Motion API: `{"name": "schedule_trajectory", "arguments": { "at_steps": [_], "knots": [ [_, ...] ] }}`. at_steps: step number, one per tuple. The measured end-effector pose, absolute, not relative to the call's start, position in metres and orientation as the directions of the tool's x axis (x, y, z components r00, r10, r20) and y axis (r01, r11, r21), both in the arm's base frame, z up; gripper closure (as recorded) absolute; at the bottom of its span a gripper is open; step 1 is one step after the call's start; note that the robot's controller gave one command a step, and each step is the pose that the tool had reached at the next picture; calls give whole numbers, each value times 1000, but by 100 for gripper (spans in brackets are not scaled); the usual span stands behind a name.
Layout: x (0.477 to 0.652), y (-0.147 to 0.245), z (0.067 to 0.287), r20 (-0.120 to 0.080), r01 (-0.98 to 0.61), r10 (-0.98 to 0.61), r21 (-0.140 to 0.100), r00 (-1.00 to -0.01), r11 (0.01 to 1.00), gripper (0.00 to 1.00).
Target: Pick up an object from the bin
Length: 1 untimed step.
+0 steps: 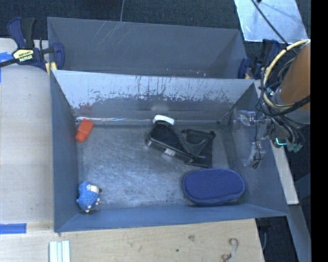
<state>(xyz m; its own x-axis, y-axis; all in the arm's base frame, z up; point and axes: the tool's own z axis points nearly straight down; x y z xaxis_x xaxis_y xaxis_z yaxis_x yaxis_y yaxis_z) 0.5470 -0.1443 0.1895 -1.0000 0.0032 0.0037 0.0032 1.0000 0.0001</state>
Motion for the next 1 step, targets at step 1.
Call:
{"name": "schedule_trajectory", "arguments": {
  "at_steps": [1],
  "knots": [
    [498, -126, 68, 2, -1, -1, 0, -1000, 1000, 0]
  ]
}}
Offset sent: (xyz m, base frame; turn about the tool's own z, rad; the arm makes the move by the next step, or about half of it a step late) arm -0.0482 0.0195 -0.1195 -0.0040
